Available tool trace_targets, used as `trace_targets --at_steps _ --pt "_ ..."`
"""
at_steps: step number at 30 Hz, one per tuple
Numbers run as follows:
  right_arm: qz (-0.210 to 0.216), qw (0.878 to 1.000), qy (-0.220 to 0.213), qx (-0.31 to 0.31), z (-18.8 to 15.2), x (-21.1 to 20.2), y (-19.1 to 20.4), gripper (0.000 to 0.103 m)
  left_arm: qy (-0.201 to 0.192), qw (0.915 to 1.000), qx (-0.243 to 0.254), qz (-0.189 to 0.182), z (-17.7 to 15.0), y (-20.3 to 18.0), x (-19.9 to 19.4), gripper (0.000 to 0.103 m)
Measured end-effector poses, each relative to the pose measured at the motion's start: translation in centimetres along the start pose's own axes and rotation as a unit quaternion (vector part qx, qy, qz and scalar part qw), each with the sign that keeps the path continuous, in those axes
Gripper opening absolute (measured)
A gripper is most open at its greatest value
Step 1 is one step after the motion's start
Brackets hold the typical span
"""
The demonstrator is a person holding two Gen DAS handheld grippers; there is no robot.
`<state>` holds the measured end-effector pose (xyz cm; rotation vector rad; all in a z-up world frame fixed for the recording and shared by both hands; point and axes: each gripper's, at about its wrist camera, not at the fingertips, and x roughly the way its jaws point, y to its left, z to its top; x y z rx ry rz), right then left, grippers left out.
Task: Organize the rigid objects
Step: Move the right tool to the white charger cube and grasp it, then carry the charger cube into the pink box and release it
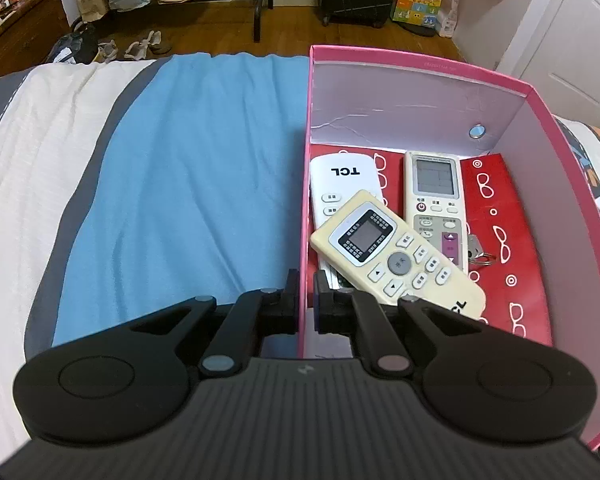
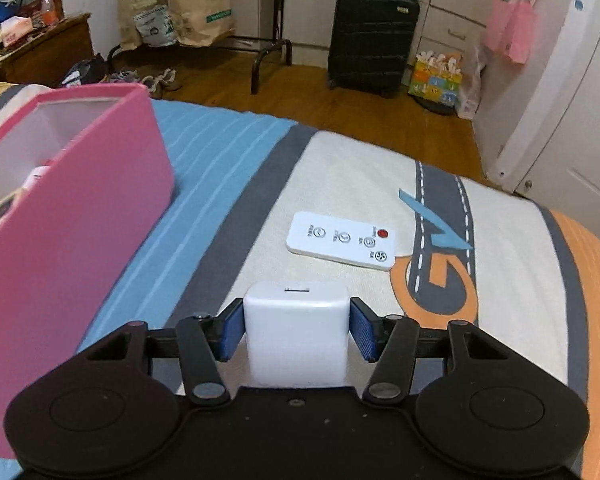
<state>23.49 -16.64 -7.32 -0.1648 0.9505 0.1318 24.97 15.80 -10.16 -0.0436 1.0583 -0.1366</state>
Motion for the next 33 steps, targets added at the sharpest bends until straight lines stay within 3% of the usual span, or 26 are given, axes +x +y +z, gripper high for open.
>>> trace_targets --at_steps 12,22,27,33 --pt "0.015 0.998 -0.051 -0.017 0.3 -6.0 3.2 0.06 -0.001 0.9997 0.023 0.013 -0.2 -0.6 -0.3 0.007" --pt "0.054 0.986 -0.108 -0.118 2.0 -14.3 10.3 0.06 -0.001 0.9997 0.021 0.009 -0.5 -0.5 -0.5 0.007" --pt "0.094 0.978 -0.108 -0.154 2.0 -16.0 13.7 0.06 -0.002 0.9998 0.019 0.006 -0.6 -0.6 -0.8 0.007" --pt "0.126 0.973 -0.084 -0.173 1.6 -14.8 16.7 0.06 -0.003 0.9998 0.018 0.005 -0.6 -0.4 -0.9 0.007"
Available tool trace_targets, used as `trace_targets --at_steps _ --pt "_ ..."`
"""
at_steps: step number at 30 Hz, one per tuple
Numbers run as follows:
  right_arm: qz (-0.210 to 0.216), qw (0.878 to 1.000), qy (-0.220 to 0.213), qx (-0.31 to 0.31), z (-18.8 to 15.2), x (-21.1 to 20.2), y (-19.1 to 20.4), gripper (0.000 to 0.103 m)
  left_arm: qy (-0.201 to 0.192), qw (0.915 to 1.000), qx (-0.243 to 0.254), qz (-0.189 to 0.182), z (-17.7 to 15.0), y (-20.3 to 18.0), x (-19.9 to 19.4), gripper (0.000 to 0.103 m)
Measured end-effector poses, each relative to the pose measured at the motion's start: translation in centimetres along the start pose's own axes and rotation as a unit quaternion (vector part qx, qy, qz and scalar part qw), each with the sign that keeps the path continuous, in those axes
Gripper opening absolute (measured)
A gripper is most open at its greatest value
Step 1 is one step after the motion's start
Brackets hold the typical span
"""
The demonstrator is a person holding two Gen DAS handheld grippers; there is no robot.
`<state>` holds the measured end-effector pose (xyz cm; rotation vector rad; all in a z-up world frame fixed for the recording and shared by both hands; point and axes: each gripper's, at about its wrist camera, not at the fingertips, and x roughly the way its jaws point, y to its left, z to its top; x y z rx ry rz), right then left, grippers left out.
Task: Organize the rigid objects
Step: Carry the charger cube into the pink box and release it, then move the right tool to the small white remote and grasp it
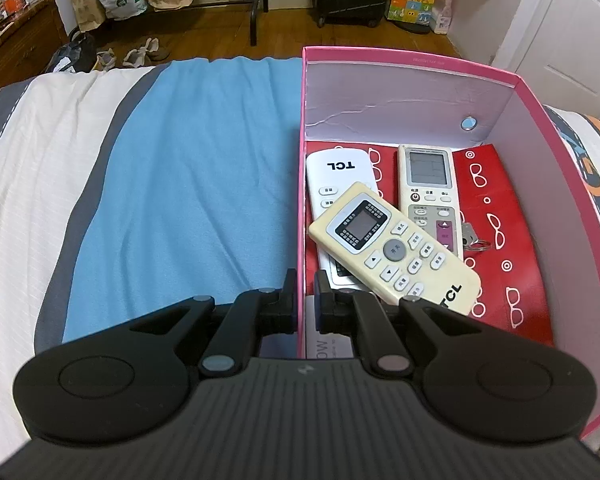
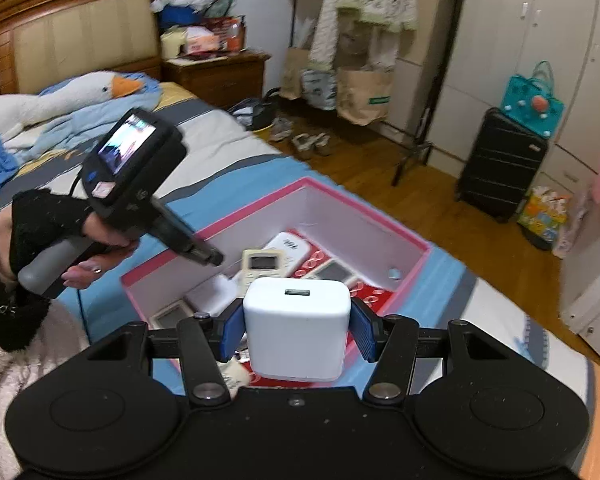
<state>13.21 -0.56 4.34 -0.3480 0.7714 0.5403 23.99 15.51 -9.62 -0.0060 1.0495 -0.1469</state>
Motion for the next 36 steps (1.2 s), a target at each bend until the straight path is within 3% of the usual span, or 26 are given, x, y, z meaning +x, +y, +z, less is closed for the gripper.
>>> trace_targets --at_steps 9,16,20,23,28,32,36 --pt "0.03 0.997 0.064 0.013 -0.5 6.0 0.8 0.06 -0.002 1.0 -0.001 -0.005 0.1 0.0 0.1 0.007" --pt "0.016 0.992 0.121 0.024 -1.3 10.2 0.7 0.06 -0.004 1.0 0.0 -0.009 0.1 0.1 0.1 0.007" --pt "-0.007 0.991 0.131 0.009 -1.3 11.2 1.0 0.06 -0.004 0.9999 0.002 -0.01 0.1 0.1 0.0 0.008" --pt "-0.017 0.994 0.103 0.018 -0.9 10.4 0.7 0.064 -0.004 0.9999 0.0 -0.011 0.1 0.1 0.1 0.009" --pt "-0.042 0.998 0.022 0.051 0.0 6.1 -2.3 0.067 -0.002 0.9999 -0.001 -0.011 0.1 0.0 0.2 0.009" --pt "-0.059 0.992 -0.03 0.107 -0.2 3.1 -6.9 0.069 -0.002 0.9999 -0.005 -0.012 0.1 0.1 0.0 0.009" --pt "-0.071 0.983 -0.048 0.165 -1.9 2.3 -12.1 0.069 -0.002 0.9999 -0.009 -0.012 0.2 0.2 0.0 0.009"
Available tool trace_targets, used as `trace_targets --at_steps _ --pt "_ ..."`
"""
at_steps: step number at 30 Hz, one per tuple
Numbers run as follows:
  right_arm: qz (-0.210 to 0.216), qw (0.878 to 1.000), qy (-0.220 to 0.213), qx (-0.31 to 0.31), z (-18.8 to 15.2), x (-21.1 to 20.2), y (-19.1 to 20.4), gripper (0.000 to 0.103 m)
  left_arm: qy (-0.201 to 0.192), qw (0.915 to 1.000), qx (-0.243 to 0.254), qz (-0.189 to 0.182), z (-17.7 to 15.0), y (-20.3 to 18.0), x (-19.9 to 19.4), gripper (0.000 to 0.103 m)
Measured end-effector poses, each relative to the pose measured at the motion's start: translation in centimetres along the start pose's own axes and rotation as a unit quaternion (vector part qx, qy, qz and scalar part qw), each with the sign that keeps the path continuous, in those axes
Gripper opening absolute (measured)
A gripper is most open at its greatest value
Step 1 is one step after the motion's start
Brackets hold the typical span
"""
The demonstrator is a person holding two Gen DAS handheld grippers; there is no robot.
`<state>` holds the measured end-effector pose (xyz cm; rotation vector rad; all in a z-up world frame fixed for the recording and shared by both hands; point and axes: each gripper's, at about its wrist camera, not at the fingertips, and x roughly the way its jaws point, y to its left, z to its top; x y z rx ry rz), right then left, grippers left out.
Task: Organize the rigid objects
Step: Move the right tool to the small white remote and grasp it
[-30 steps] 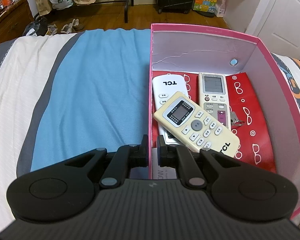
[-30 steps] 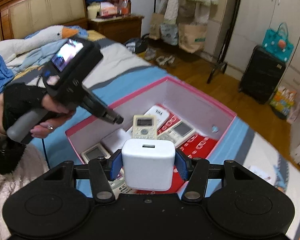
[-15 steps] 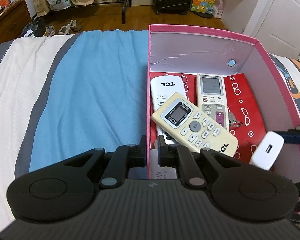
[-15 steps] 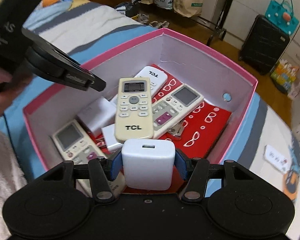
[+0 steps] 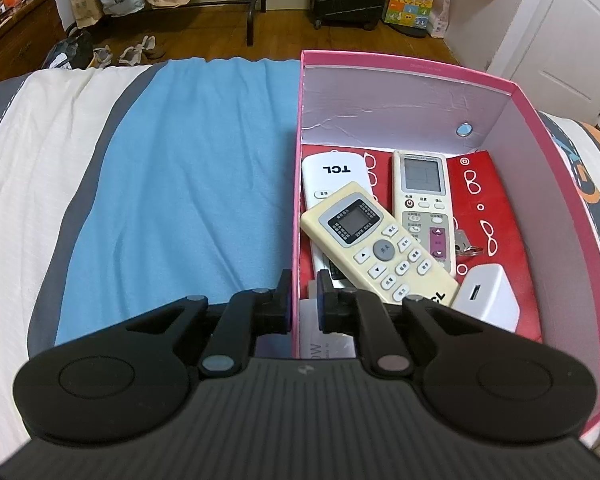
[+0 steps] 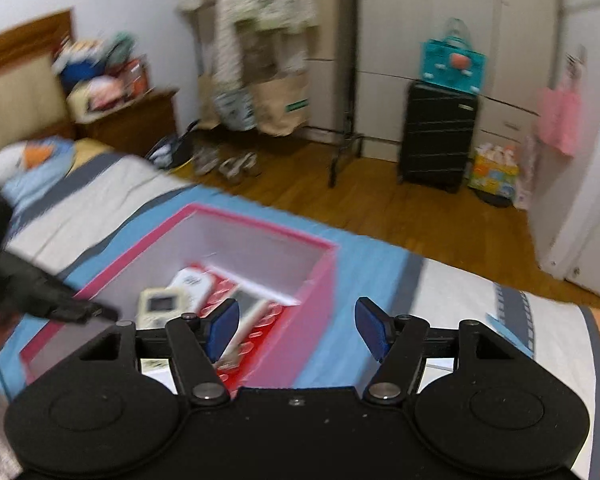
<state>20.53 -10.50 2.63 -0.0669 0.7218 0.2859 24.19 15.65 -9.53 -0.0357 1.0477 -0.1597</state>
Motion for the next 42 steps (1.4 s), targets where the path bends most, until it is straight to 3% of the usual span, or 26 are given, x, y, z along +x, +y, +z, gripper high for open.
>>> trace_targets --at_steps 5,10,14,16,23,27,31,32,33,35,39,42 --pt "-0.02 0.993 0.046 0.11 -0.5 3.2 -7.1 0.069 0.001 1.0 -0.001 0.003 0.1 0.0 0.1 0.009" --pt "0.0 0.953 0.148 0.266 -2.3 7.8 -12.7 0.069 0.002 0.9999 0.004 0.01 0.1 -0.3 0.2 0.009" --pt "-0.005 0.936 0.135 0.326 -5.3 9.5 -14.2 0.069 0.0 0.9999 0.004 0.011 0.1 -0.3 0.1 0.009" --pt "-0.026 0.941 0.101 0.322 -5.5 10.6 -14.4 0.069 -0.003 0.9999 0.007 0.013 0.1 -0.5 -0.1 0.009" --pt "-0.08 0.945 0.085 0.307 -5.6 13.3 -13.7 0.069 -0.01 0.9996 0.015 0.02 0.1 -0.7 -0.1 0.009" --pt "-0.101 0.943 0.07 0.309 -4.9 14.3 -13.8 0.076 -0.01 0.9996 0.016 0.02 0.2 -0.6 -0.1 0.009" --pt "-0.133 0.961 0.07 0.232 -4.2 15.6 -12.2 0.082 -0.01 0.9997 0.014 0.017 0.2 -0.6 0.0 0.009" --pt "-0.145 0.966 0.075 0.202 -4.1 15.8 -11.6 0.081 -0.01 0.9997 0.014 0.017 0.2 -0.6 0.0 0.009" --pt "-0.163 0.968 0.073 0.174 -4.1 15.8 -11.0 0.074 -0.009 0.9997 0.013 0.016 0.2 -0.6 0.1 0.009" --pt "-0.168 0.969 0.066 0.168 -4.2 15.2 -11.2 0.065 -0.007 0.9997 0.013 0.017 0.2 -0.7 0.2 0.009" --pt "-0.142 0.969 0.087 0.182 -4.1 13.5 -12.6 0.05 -0.006 0.9998 0.013 0.015 0.2 -0.6 0.4 0.009" --pt "-0.1 0.965 0.129 0.204 -4.4 12.0 -13.0 0.05 -0.006 0.9998 0.013 0.016 0.2 -0.6 0.4 0.009"
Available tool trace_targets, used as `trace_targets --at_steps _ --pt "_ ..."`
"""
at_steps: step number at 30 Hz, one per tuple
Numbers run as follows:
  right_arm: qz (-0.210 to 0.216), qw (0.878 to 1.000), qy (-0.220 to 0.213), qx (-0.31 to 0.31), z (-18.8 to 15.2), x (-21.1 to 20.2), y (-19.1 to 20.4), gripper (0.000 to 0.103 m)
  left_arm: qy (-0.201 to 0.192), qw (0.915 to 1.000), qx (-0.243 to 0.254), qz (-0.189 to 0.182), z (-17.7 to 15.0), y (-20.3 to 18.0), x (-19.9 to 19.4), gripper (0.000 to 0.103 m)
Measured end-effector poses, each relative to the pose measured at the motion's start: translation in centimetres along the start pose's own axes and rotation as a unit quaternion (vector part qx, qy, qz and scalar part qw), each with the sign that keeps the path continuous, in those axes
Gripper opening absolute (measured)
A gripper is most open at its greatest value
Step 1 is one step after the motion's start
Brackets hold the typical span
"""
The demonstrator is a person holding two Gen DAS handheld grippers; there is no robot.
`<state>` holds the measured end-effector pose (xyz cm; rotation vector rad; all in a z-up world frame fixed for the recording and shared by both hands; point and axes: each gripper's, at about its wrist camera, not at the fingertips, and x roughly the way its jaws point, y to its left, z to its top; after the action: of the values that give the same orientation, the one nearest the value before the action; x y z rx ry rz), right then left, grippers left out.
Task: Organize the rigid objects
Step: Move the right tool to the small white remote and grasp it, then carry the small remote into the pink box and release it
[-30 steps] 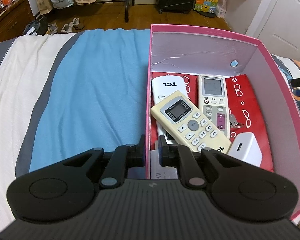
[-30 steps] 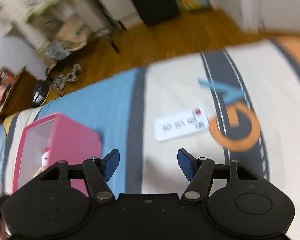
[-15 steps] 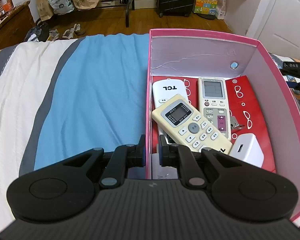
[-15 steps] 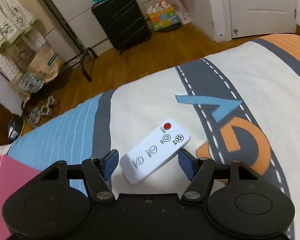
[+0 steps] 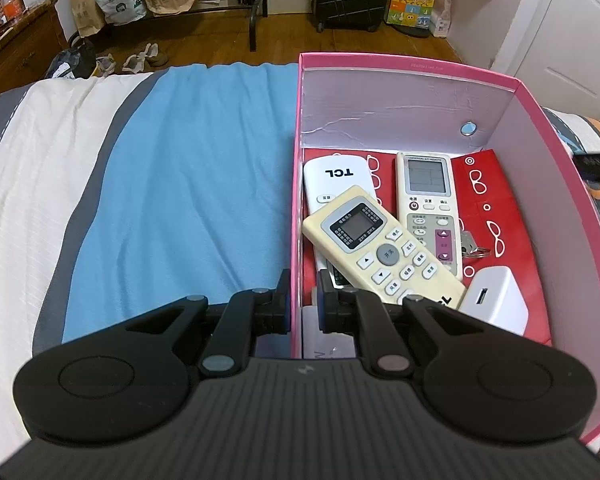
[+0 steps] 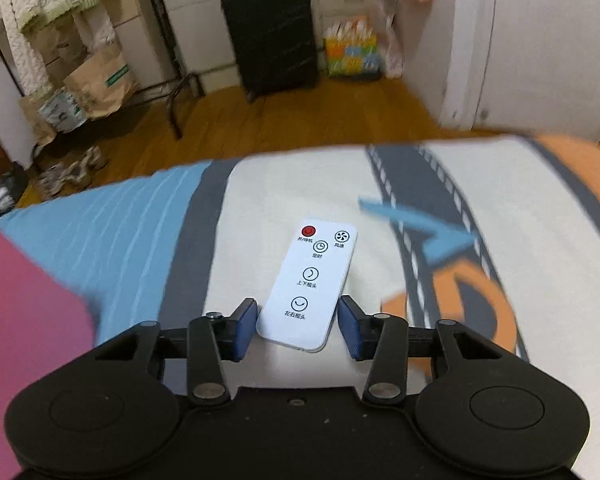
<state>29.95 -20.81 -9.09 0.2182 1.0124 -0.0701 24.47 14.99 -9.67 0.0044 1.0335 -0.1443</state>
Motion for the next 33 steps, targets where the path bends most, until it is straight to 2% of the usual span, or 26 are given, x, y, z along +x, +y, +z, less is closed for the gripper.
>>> trace_targets --at_steps 3,5,6,7,9,11,13,16,21,26,27,28,33 --pt "0.018 0.998 0.046 -0.026 -0.7 -1.0 0.1 0.05 -0.001 1.0 0.0 0.0 0.0 0.0 0.1 0.009" --pt "0.027 0.997 0.062 -0.041 -1.3 -1.4 0.3 0.051 -0.001 1.0 0.0 0.0 -0.1 0.0 0.1 0.009" --pt "0.024 0.997 0.058 -0.039 -1.6 -1.6 0.4 0.055 -0.001 1.0 0.0 0.0 -0.1 0.0 0.1 0.009" --pt "0.023 0.998 0.055 -0.037 -1.7 -1.5 0.4 0.067 -0.001 1.0 0.0 0.0 -0.1 0.0 0.1 0.009" --pt "0.023 0.998 0.038 -0.044 -1.7 -1.1 0.7 0.071 -0.001 1.0 0.0 0.001 -0.1 0.0 0.1 0.009" --pt "-0.001 0.997 0.011 -0.073 -1.9 -0.2 1.4 0.07 -0.001 1.0 0.0 0.001 -0.1 0.0 0.0 0.009" --pt "-0.024 0.994 -0.015 -0.103 -2.0 0.2 2.1 0.062 -0.003 1.0 -0.006 -0.001 -0.1 0.1 0.0 0.009" --pt "-0.036 0.993 -0.032 -0.103 -1.9 -0.5 2.4 0.048 0.002 0.9999 -0.014 -0.004 -0.1 0.4 0.2 0.009" --pt "-0.036 0.992 -0.058 -0.105 -2.4 -2.9 2.7 0.047 0.006 0.9999 -0.013 -0.002 -0.2 0.3 0.3 0.009" --pt "0.003 0.989 -0.104 -0.103 -2.3 -6.8 3.7 0.043 -0.001 0.9999 -0.014 0.0 -0.2 0.4 -0.1 0.008" --pt "0.017 0.988 -0.114 -0.105 -2.4 -7.8 4.0 0.023 -0.002 0.9999 -0.015 0.0 -0.2 0.4 -0.2 0.007" --pt "0.033 0.986 -0.122 -0.107 -2.5 -8.7 4.3 0.01 -0.002 0.9999 -0.016 0.001 -0.2 0.4 -0.2 0.007" --pt "0.066 0.98 -0.145 -0.119 -3.8 -11.2 5.9 0.008 -0.004 0.9999 -0.016 0.004 -0.3 0.4 -0.4 0.007"
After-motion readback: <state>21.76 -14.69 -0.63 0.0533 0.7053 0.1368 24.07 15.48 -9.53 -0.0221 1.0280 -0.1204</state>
